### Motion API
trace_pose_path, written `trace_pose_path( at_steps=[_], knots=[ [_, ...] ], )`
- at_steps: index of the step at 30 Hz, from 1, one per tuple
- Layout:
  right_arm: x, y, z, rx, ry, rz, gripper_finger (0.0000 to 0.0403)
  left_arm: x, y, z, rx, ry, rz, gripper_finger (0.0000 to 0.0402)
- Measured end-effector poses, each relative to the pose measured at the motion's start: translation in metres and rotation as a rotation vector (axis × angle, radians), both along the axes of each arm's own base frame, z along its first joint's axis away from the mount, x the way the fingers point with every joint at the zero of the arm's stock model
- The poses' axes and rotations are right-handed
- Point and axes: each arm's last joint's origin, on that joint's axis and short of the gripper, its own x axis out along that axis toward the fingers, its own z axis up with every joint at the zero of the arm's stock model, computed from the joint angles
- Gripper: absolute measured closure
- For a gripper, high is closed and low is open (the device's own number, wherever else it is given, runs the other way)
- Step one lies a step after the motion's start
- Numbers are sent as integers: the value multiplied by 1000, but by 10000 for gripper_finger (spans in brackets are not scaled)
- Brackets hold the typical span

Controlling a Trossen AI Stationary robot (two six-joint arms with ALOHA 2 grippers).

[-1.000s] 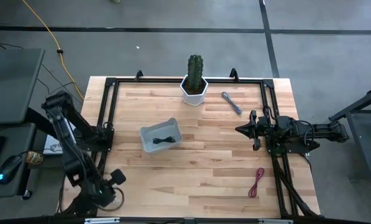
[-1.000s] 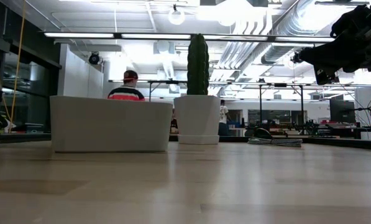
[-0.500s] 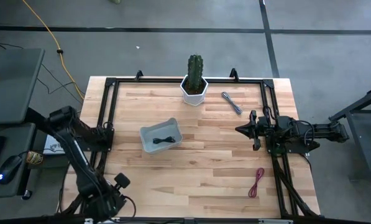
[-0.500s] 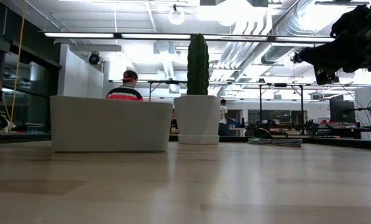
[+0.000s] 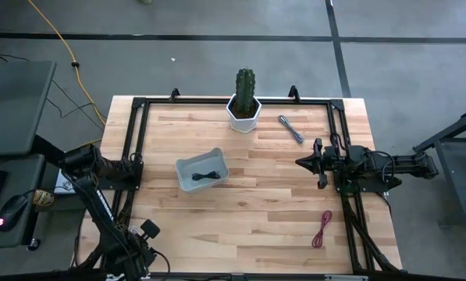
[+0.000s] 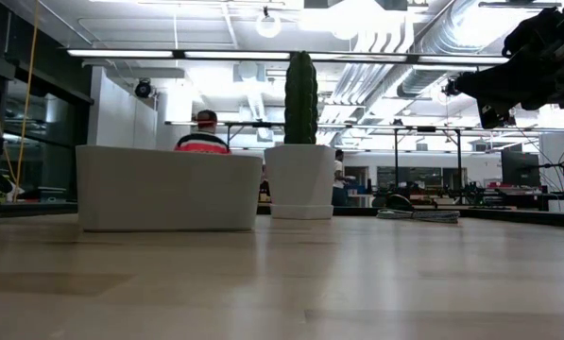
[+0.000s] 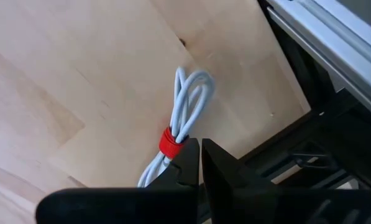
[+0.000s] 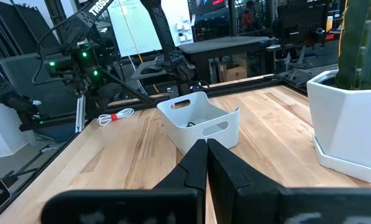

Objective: Pick and place USB-C Cables
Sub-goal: Put the white charger cable into the gray bin

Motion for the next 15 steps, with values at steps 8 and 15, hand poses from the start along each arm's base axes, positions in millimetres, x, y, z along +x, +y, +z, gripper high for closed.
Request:
trace_pose_path(
  at_steps=[8,15],
  knots=[
    [0,0,0,0,0,0,402,0,0,1,4,-6,1,386],
    [0,0,0,0,0,0,402,-1,2,1,15,0,1,343]
  ],
)
